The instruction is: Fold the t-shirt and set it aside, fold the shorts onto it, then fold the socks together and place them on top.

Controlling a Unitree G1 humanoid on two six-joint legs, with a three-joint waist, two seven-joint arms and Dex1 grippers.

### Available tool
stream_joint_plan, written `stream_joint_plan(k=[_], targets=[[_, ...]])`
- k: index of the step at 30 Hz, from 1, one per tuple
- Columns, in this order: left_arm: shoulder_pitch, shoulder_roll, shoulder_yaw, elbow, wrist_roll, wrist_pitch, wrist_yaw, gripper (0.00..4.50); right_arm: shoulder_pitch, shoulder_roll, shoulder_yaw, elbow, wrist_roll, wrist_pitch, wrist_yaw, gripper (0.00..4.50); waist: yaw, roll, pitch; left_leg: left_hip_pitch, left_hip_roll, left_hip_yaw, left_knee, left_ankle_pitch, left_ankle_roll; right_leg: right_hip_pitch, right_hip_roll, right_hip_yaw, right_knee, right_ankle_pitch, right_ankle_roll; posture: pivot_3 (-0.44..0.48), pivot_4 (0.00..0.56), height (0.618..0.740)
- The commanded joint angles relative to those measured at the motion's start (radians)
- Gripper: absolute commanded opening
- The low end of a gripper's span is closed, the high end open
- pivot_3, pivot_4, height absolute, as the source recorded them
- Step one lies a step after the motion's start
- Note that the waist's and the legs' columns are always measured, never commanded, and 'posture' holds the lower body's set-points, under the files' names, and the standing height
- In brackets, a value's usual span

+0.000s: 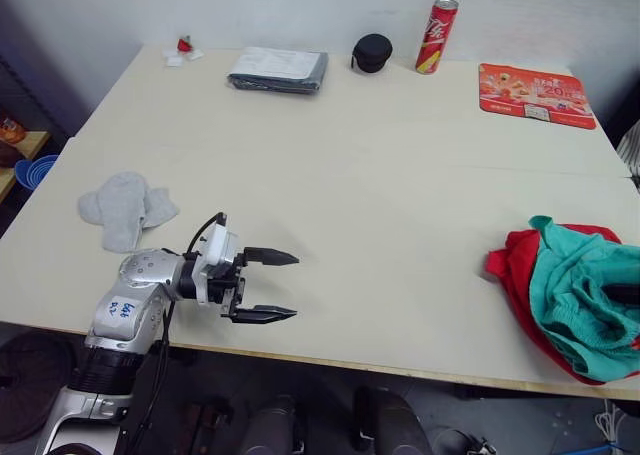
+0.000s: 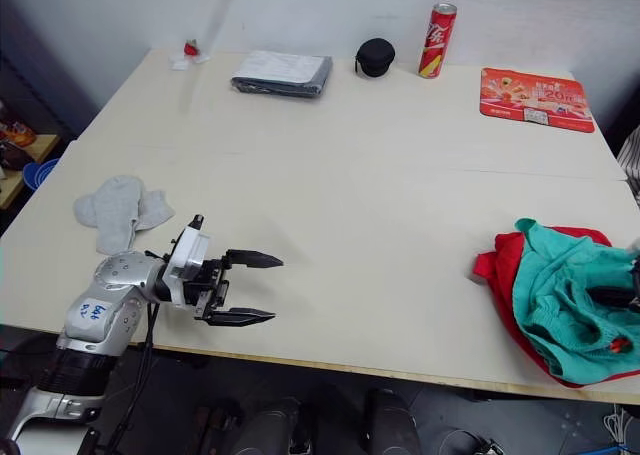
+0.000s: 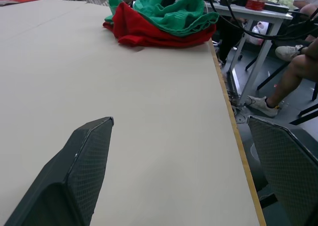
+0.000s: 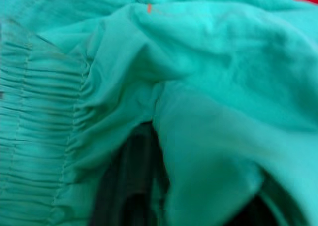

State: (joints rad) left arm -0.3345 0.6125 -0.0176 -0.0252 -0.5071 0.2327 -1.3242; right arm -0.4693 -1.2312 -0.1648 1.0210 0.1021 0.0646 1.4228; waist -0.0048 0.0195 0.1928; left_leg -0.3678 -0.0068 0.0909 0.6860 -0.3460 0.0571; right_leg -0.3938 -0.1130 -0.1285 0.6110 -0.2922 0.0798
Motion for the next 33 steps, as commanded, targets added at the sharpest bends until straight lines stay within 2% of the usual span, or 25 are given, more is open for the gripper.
stream_joint_plan(k=[1, 3, 7, 11, 13, 15, 16, 18, 21, 23, 25, 29, 33], targets=[[0.012, 0.015, 0.029, -0.018, -0.019, 0.0, 0.002, 4.5, 0.035, -0.101, -0.058, -0.004, 0.018, -0.062, 0.008, 2.45, 0.005, 0.001, 0.0, 0.0, 0.0, 0.0, 0.0, 0.0, 0.0, 0.0, 0.0, 0.0, 0.0, 0.0, 0.0, 0.0, 0.15, 0.74], [0.013, 0.019, 0.038, 0.001, -0.012, -0.006, 0.004, 4.5, 0.086, -0.141, -0.088, -0.007, 0.03, -0.105, 0.014, 3.13, 0.007, 0.001, 0.0, 0.0, 0.0, -0.001, 0.0, 0.0, 0.0, 0.0, 0.0, -0.001, 0.0, 0.0, 0.0, 0.0, 0.15, 0.74], [0.02, 0.04, 0.069, 0.053, 0.001, -0.018, 0.012, 4.5, 0.276, -0.232, -0.205, -0.024, 0.063, -0.245, 0.053, 4.49, 0.003, 0.001, 0.0, 0.0, 0.0, 0.0, -0.001, 0.0, 0.0, 0.0, 0.0, -0.001, -0.001, 0.0, 0.0, 0.0, 0.15, 0.74], [0.04, 0.076, 0.128, 0.135, 0.022, -0.062, 0.033, 4.5, 0.463, -0.213, -0.45, -0.169, 0.144, -0.348, 0.094, 4.49, -0.009, 0.0, 0.001, 0.002, 0.0, 0.001, -0.002, -0.001, -0.001, 0.0, 0.0, 0.001, -0.001, 0.0, 0.0, 0.0, 0.15, 0.74], [0.058, 0.093, 0.176, 0.182, 0.036, -0.105, 0.061, 4.5, 0.524, -0.119, -0.554, -0.392, 0.225, -0.301, 0.086, 4.49, -0.02, -0.002, 0.001, 0.003, 0.0, 0.001, -0.002, -0.001, -0.002, 0.0, 0.0, 0.002, 0.0, 0.0, 0.0, 0.0, 0.15, 0.74], [0.076, 0.102, 0.221, 0.211, 0.039, -0.13, 0.091, 4.5, 0.574, -0.018, -0.599, -0.637, 0.298, -0.211, 0.035, 4.49, -0.025, -0.005, 0.001, 0.006, 0.002, 0.0, -0.004, -0.003, -0.005, 0.002, 0.0, 0.002, 0.001, 0.0, 0.0, 0.0, 0.15, 0.74], [0.094, 0.108, 0.251, 0.218, 0.038, -0.141, 0.107, 4.5, 0.595, 0.044, -0.583, -0.781, 0.337, -0.188, 0.001, 4.49, -0.025, -0.005, 0.002, 0.007, 0.002, 0.001, -0.004, -0.004, -0.007, 0.002, 0.0, 0.002, 0.001, 0.0, 0.0, 0.0, 0.15, 0.74], [0.112, 0.112, 0.28, 0.223, 0.038, -0.153, 0.124, 4.5, 0.621, 0.115, -0.571, -0.947, 0.369, -0.152, -0.041, 4.49, -0.021, -0.005, 0.002, 0.008, 0.002, 0.001, -0.006, -0.004, -0.007, 0.002, 0.0, 0.003, 0.002, 0.0, -0.001, 0.0, 0.15, 0.74], [0.206, 0.126, 0.374, 0.22, 0.032, -0.173, 0.182, 4.5, 0.619, 0.293, -0.368, -1.295, 0.402, -0.079, -0.217, 4.49, -0.017, -0.004, 0.002, 0.007, 0.001, 0.001, -0.006, -0.004, -0.007, 0.0, 0.0, 0.004, 0.002, -0.001, -0.001, 0.0, 0.15, 0.74], [0.279, 0.126, 0.44, 0.213, 0.028, -0.188, 0.221, 4.5, 0.616, 0.401, -0.246, -1.412, 0.384, -0.07, -0.297, 4.49, -0.018, -0.005, 0.001, 0.008, 0.002, 0.001, -0.006, -0.004, -0.007, 0.0, 0.0, 0.004, 0.002, -0.001, -0.002, 0.0, 0.15, 0.74], [0.365, 0.115, 0.515, 0.206, 0.02, -0.203, 0.257, 4.5, 0.611, 0.509, -0.138, -1.476, 0.348, -0.067, -0.384, 4.49, -0.017, -0.005, 0.001, 0.007, 0.001, 0.001, -0.007, -0.005, -0.007, 0.0, 0.0, 0.004, 0.002, -0.002, -0.003, 0.0, 0.15, 0.74], [0.536, 0.067, 0.671, 0.19, -0.001, -0.218, 0.359, 4.5, 0.642, 0.625, 0.07, -1.471, 0.186, -0.203, -0.415, 4.49, -0.012, -0.008, 0.0, 0.007, 0.001, 0.002, -0.006, -0.006, -0.003, 0.0, 0.0, 0.005, 0.001, -0.002, -0.003, 0.0, 0.15, 0.74], [0.638, 0.027, 0.771, 0.188, -0.001, -0.216, 0.456, 4.5, 0.638, 0.696, 0.135, -1.443, 0.144, -0.241, -0.482, 4.49, 0.002, -0.01, -0.001, 0.007, 0.001, 0.003, -0.005, -0.007, -0.003, 0.001, 0.0, 0.006, 0.0, -0.002, -0.003, 0.0, 0.15, 0.74]])
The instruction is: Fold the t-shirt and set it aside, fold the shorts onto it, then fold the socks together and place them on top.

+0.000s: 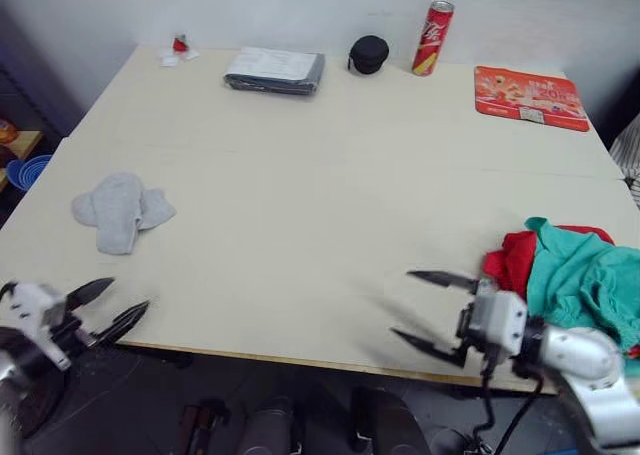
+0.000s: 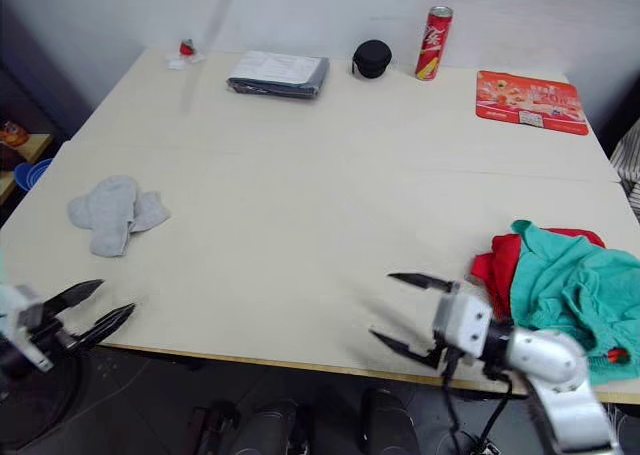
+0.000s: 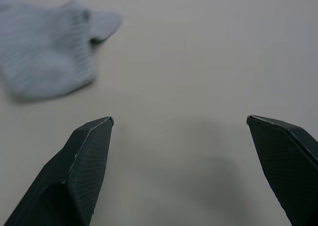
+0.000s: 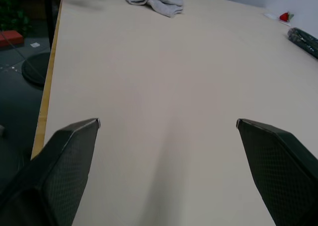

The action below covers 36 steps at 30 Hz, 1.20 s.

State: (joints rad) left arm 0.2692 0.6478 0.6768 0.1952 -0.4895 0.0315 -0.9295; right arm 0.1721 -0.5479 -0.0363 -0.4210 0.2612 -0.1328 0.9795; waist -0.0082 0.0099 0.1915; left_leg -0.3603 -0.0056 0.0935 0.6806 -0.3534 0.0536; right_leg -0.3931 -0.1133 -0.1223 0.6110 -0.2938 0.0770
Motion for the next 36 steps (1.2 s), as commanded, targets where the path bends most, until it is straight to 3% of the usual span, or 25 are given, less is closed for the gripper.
stream_joint_plan(k=[1, 6, 10, 14, 19, 27, 32, 36], targets=[[0.054, -0.015, 0.104, -0.015, -0.011, -0.012, 0.099, 4.5, 0.01, 0.023, 0.007, 0.004, -0.003, -0.049, -0.042, 4.49, 0.009, -0.001, -0.001, 0.0, 0.0, 0.0, 0.0, -0.002, -0.003, 0.0, 0.0, 0.0, 0.0, 0.0, 0.0, 0.0, 0.15, 0.74], [0.115, -0.032, 0.155, -0.041, -0.021, 0.052, 0.204, 4.5, 0.086, 0.002, -0.006, 0.003, 0.065, -0.071, -0.014, 4.49, 0.01, -0.006, -0.004, 0.001, 0.0, -0.001, 0.0, -0.004, -0.004, 0.0, 0.0, 0.0, 0.001, -0.001, -0.001, 0.0, 0.15, 0.74], [0.067, 0.037, 0.075, -0.151, -0.039, 0.186, 0.184, 4.5, 0.075, -0.016, -0.023, -0.053, 0.13, -0.006, -0.041, 4.49, 0.009, -0.009, -0.005, 0.001, 0.0, 0.0, 0.0, -0.004, -0.003, 0.0, 0.0, 0.002, 0.001, -0.001, -0.001, 0.0, 0.15, 0.74], [-0.101, 0.155, -0.011, -0.154, 0.016, 0.331, 0.287, 4.5, 0.032, -0.015, -0.002, -0.107, 0.163, 0.069, -0.074, 4.49, 0.011, -0.011, -0.007, 0.002, 0.0, -0.001, 0.0, -0.004, -0.004, 0.0, 0.0, 0.002, 0.004, -0.001, -0.003, 0.0, 0.15, 0.74], [-0.325, 0.299, -0.217, -0.125, 0.11, 0.511, 0.317, 4.5, -0.005, -0.008, 0.021, -0.115, 0.16, 0.101, -0.093, 4.49, 0.003, -0.01, -0.006, 0.003, 0.0, 0.0, -0.001, -0.004, -0.005, -0.001, 0.0, 0.003, 0.007, -0.002, -0.004, 0.0, 0.15, 0.74], [-0.638, 0.31, -0.46, 0.052, 0.244, 0.546, 0.318, 4.5, -0.013, -0.006, 0.032, -0.125, 0.146, 0.128, -0.135, 4.49, 0.007, -0.01, -0.006, 0.002, 0.0, 0.002, -0.001, -0.002, 0.0, -0.003, 0.002, 0.002, 0.011, -0.002, -0.004, 0.0, 0.15, 0.74], [-0.841, 0.273, -0.555, 0.326, 0.348, 0.419, 0.336, 4.5, -0.007, -0.001, 0.045, -0.142, 0.136, 0.14, -0.16, 4.49, 0.009, -0.011, -0.006, 0.001, 0.0, 0.003, 0.0, 0.0, 0.001, -0.002, 0.002, 0.002, 0.011, -0.002, -0.003, 0.0, 0.15, 0.74], [-0.958, 0.247, -0.599, 0.51, 0.387, 0.353, 0.274, 4.5, 0.001, -0.006, 0.044, -0.152, 0.133, 0.144, -0.174, 4.49, 0.009, -0.012, -0.006, 0.001, 0.0, 0.003, 0.0, 0.0, 0.001, -0.002, 0.002, 0.001, 0.012, -0.002, -0.003, 0.0, 0.15, 0.74]])
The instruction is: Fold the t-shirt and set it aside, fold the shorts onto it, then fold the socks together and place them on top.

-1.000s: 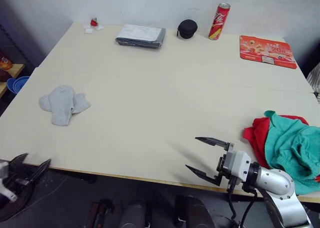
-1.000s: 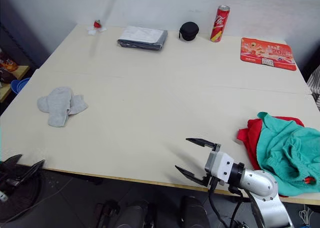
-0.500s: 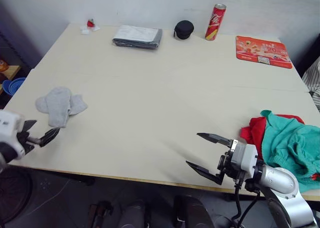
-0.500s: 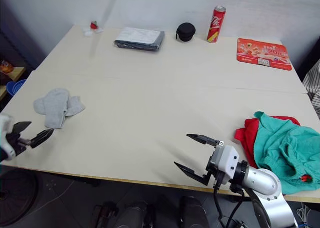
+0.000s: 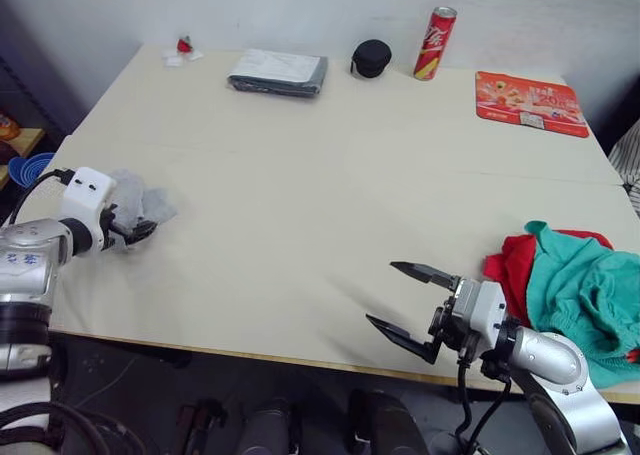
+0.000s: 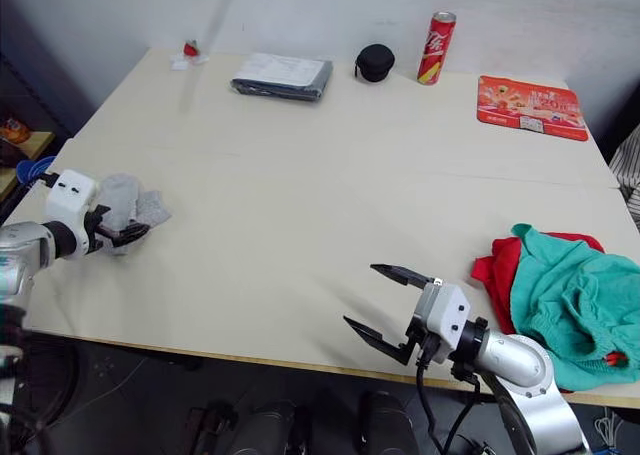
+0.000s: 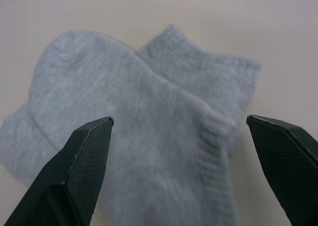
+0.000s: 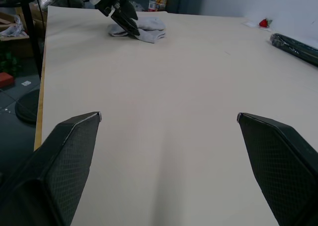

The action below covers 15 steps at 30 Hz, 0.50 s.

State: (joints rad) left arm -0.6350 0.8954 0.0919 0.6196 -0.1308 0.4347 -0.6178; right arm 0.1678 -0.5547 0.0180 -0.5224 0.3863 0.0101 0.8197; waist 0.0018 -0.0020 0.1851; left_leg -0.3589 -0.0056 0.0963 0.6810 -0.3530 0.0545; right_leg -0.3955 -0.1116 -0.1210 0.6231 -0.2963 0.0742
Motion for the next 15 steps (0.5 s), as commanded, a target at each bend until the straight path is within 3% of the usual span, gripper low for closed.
stream_joint_plan(k=[1, 5, 9, 15], targets=[[-0.078, -0.009, -0.019, 0.134, 0.034, -0.063, -0.049, 4.5, 0.007, 0.0, -0.012, -0.052, 0.008, 0.002, -0.017, 4.49, -0.002, -0.001, 0.0, 0.0, 0.0, 0.0, 0.0, 0.0, 0.0, 0.0, 0.0, 0.0, 0.0, 0.0, 0.0, 0.0, 0.15, 0.74], [-0.155, -0.026, -0.05, 0.292, 0.077, -0.125, -0.083, 3.61, 0.015, -0.002, -0.014, -0.057, 0.0, 0.0, -0.023, 4.5, -0.002, -0.002, 0.0, 0.0, 0.0, 0.001, 0.001, 0.0, 0.0, 0.0, 0.0, 0.0, 0.0, 0.0, 0.0, 0.0, 0.15, 0.74], [-0.192, -0.025, -0.069, 0.362, 0.099, -0.143, -0.132, 2.26, 0.024, -0.002, -0.025, -0.068, -0.002, 0.003, -0.038, 4.5, -0.003, -0.002, -0.001, 0.0, 0.0, 0.002, 0.001, 0.001, 0.001, 0.0, 0.0, 0.0, 0.001, 0.0, 0.001, 0.0, 0.15, 0.74], [-0.173, -0.047, -0.047, 0.3, 0.04, -0.1, -0.269, 0.37, 0.06, -0.012, -0.044, -0.085, -0.006, -0.002, -0.045, 4.5, -0.002, -0.002, -0.001, 0.001, 0.0, 0.002, 0.001, 0.001, 0.0, 0.0, 0.0, 0.001, 0.002, 0.0, 0.001, 0.0, 0.15, 0.74]])
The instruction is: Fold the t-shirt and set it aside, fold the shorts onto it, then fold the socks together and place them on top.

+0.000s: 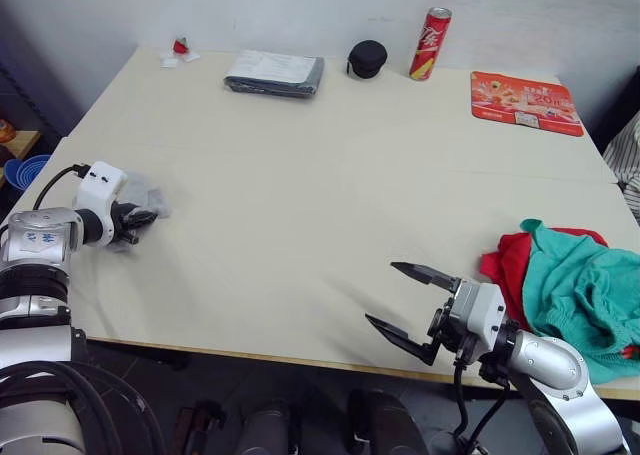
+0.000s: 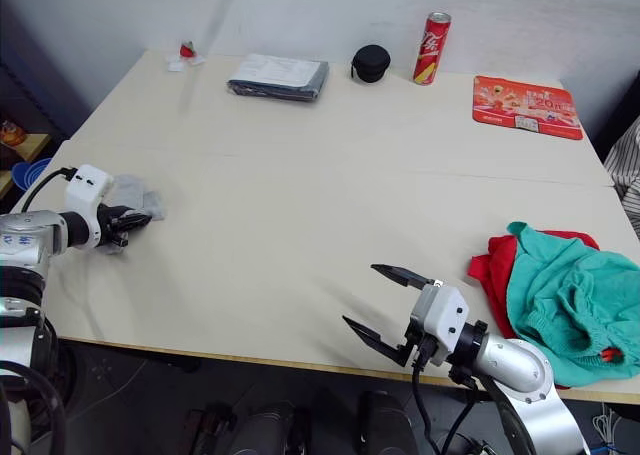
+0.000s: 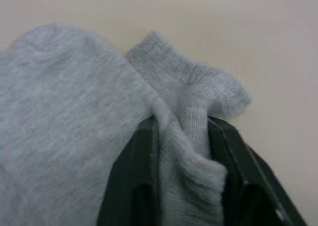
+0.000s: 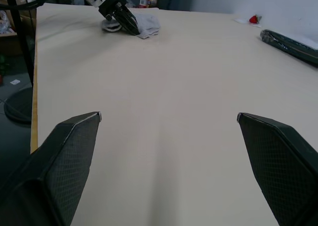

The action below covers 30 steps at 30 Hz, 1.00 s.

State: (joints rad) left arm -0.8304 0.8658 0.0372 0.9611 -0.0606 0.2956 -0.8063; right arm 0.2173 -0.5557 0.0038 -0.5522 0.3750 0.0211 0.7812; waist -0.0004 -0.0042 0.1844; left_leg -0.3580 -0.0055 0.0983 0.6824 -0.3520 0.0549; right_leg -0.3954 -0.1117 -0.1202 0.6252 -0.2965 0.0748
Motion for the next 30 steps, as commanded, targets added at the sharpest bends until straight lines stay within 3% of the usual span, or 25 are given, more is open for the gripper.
stream_joint_plan(k=[1, 6, 9, 12, 17, 23, 24, 30], targets=[[0.04, -0.023, 0.004, -0.088, -0.041, 0.055, -0.114, 0.08, 0.017, -0.014, -0.034, -0.058, 0.005, -0.013, -0.006, 4.5, 0.0, 0.0, 0.0, 0.0, 0.0, 0.0, 0.0, 0.0, 0.0, 0.0, 0.0, 0.0, 0.0, 0.0, 0.0, 0.0, 0.15, 0.74], [0.174, -0.059, -0.032, -0.5, -0.141, 0.288, -0.229, 0.04, 0.058, -0.037, -0.073, -0.075, 0.008, -0.012, -0.001, 4.5, 0.007, 0.0, 0.0, 0.0, 0.0, -0.002, 0.0, 0.0, 0.0, 0.001, 0.0, 0.0, 0.0, 0.0, 0.0, 0.0, 0.15, 0.74], [0.239, -0.142, -0.071, -0.811, -0.227, 0.46, -0.208, 0.04, 0.1, -0.053, -0.107, -0.095, 0.013, -0.008, 0.002, 4.5, 0.019, 0.0, 0.0, 0.0, 0.0, -0.004, 0.001, 0.0, 0.0, 0.002, -0.001, 0.001, -0.001, 0.0, 0.0, 0.0, 0.15, 0.74], [0.265, -0.22, -0.128, -0.995, -0.282, 0.581, -0.189, 0.04, 0.138, -0.062, -0.133, -0.115, 0.012, -0.002, -0.002, 4.5, 0.024, -0.001, 0.0, -0.001, 0.0, -0.004, 0.001, 0.0, 0.0, 0.003, -0.001, 0.001, -0.003, 0.0, 0.0, 0.0, 0.15, 0.74], [0.233, -0.344, -0.229, -1.082, -0.293, 0.627, -0.133, 0.04, 0.202, -0.068, -0.177, -0.137, 0.008, 0.035, -0.025, 4.5, 0.016, 0.0, 0.0, -0.001, 0.0, -0.003, 0.001, 0.001, -0.001, 0.003, 0.002, 0.003, -0.003, -0.001, 0.002, 0.0, 0.15, 0.74], [0.229, -0.445, -0.33, -1.043, -0.263, 0.574, -0.098, 0.04, 0.275, -0.069, -0.208, -0.155, -0.024, 0.057, -0.044, 4.5, 0.021, 0.0, 0.0, 0.001, 0.0, -0.003, 0.001, 0.002, -0.001, 0.002, 0.002, 0.005, -0.004, -0.001, 0.002, 0.0, 0.15, 0.74], [0.228, -0.458, -0.338, -1.039, -0.269, 0.567, -0.103, 0.65, 0.281, -0.069, -0.208, -0.159, -0.029, 0.06, -0.046, 4.5, 0.022, 0.0, 0.0, 0.001, 0.0, -0.002, 0.001, 0.002, -0.002, 0.002, 0.002, 0.005, -0.004, -0.001, 0.001, 0.0, 0.15, 0.74], [0.239, -0.46, -0.302, -1.09, -0.392, 0.501, -0.269, 2.44, 0.299, -0.067, -0.21, -0.188, -0.027, 0.126, -0.071, 4.5, 0.024, 0.0, 0.0, 0.001, 0.0, -0.003, 0.001, 0.002, -0.002, 0.002, 0.002, 0.005, -0.005, -0.001, 0.001, 0.0, 0.15, 0.74]])
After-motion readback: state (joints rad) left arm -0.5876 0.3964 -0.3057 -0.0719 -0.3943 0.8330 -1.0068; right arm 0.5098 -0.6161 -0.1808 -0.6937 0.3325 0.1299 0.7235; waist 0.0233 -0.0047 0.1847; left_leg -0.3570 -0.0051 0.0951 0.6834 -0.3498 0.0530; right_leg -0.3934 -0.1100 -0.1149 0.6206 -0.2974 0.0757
